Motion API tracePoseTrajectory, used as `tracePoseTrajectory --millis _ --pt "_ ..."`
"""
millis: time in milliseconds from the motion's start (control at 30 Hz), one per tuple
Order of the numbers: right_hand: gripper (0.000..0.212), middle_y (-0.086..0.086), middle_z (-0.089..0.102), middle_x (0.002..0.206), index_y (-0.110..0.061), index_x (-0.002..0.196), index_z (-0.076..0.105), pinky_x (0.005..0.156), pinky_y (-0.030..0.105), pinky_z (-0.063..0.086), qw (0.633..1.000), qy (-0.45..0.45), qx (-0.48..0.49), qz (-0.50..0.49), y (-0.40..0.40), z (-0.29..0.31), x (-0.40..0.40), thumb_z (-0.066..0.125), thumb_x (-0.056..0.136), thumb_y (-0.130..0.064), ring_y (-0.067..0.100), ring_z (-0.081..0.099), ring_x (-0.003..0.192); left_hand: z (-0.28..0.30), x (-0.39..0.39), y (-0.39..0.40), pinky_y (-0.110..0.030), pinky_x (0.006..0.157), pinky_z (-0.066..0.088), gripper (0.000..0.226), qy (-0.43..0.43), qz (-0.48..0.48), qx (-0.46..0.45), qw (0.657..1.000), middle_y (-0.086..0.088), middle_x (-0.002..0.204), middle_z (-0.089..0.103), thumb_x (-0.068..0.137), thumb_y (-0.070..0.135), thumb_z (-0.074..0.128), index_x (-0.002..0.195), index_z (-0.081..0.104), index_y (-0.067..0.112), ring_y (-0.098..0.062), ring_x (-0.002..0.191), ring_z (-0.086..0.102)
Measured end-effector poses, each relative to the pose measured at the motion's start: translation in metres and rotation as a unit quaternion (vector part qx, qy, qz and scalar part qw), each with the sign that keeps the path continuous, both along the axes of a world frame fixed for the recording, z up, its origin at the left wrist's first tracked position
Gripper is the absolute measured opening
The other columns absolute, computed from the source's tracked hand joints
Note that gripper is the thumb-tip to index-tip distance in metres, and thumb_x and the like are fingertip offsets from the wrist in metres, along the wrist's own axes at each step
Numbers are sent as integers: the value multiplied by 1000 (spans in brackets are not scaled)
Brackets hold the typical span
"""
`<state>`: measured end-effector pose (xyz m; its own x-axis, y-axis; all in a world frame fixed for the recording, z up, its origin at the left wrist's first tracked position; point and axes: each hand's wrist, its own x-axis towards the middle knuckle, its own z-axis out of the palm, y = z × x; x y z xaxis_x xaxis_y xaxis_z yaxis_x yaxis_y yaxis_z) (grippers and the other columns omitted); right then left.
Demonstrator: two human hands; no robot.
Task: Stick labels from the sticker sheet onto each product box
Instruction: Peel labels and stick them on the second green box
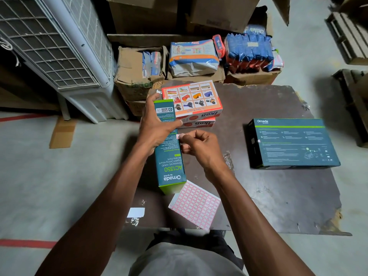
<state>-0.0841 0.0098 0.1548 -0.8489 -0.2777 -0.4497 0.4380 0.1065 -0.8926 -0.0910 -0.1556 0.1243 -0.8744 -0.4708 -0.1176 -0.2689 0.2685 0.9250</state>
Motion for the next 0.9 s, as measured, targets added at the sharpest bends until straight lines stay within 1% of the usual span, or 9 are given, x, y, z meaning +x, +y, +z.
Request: tracePoseTrajectory --millis 133,267,367,433,500,633,700,800,900 --pt "19 7 67 69 -8 72 70 82 40 60 1000 17 20 -2 -1 1 -3 75 90 -12 17 62 68 4 1 4 -46 95 56 94 6 4 -15 1000 7 125 59 51 40 85 131 38 50 -14 110 66" --pt "24 11 73 70 -4 67 71 87 55 61 998 38 58 -4 -3 -3 -4 75 84 -20 19 66 67 6 1 6 -45 96 55 95 7 5 -24 1000 21 115 52 52 42 84 134 37 46 -12 108 64" --pt "28 11 75 72 -4 71 71 82 59 60 995 56 80 -6 -5 -6 -2 73 79 -30 29 71 69 7 2 5 -46 96 56 94 4 6 -29 1000 16 119 54 51 43 83 133 36 49 -12 109 64" --pt "27 11 76 74 -3 71 71 81 58 60 995 62 83 -14 -6 -8 0 75 82 -28 38 74 80 8 3 5 -46 96 55 93 2 8 -30 1000 12 122 54 51 42 83 132 36 50 -13 110 64" --pt "24 12 76 76 -3 72 72 81 58 60 994 64 82 -20 -6 -10 1 76 86 -23 39 74 83 8 3 5 -46 96 55 93 0 10 -30 1000 10 124 55 51 42 83 132 36 50 -13 111 64" --pt "22 19 76 79 1 73 72 84 57 61 997 37 58 -42 -7 -8 2 78 87 -16 28 71 72 8 2 6 -47 96 55 95 -6 11 -34 999 8 128 53 50 46 82 132 34 52 -15 113 62" --pt "21 22 75 81 3 76 73 86 53 62 998 10 33 -49 -5 -7 3 78 87 -14 24 69 72 8 2 7 -47 97 54 96 -9 10 -37 999 8 129 52 50 47 82 133 33 52 -15 114 61" --pt "23 22 74 82 5 86 74 82 43 62 999 -15 4 -51 -1 -4 6 80 88 -17 24 69 76 8 1 6 -47 97 54 97 -9 12 -34 999 9 127 51 51 43 83 135 34 49 -13 113 61" --pt "23 29 73 90 8 95 73 82 43 63 998 -13 -17 -63 0 -2 9 79 88 -14 26 70 78 8 0 4 -46 96 55 97 -11 12 -29 999 7 127 52 52 37 86 135 36 47 -13 112 62"
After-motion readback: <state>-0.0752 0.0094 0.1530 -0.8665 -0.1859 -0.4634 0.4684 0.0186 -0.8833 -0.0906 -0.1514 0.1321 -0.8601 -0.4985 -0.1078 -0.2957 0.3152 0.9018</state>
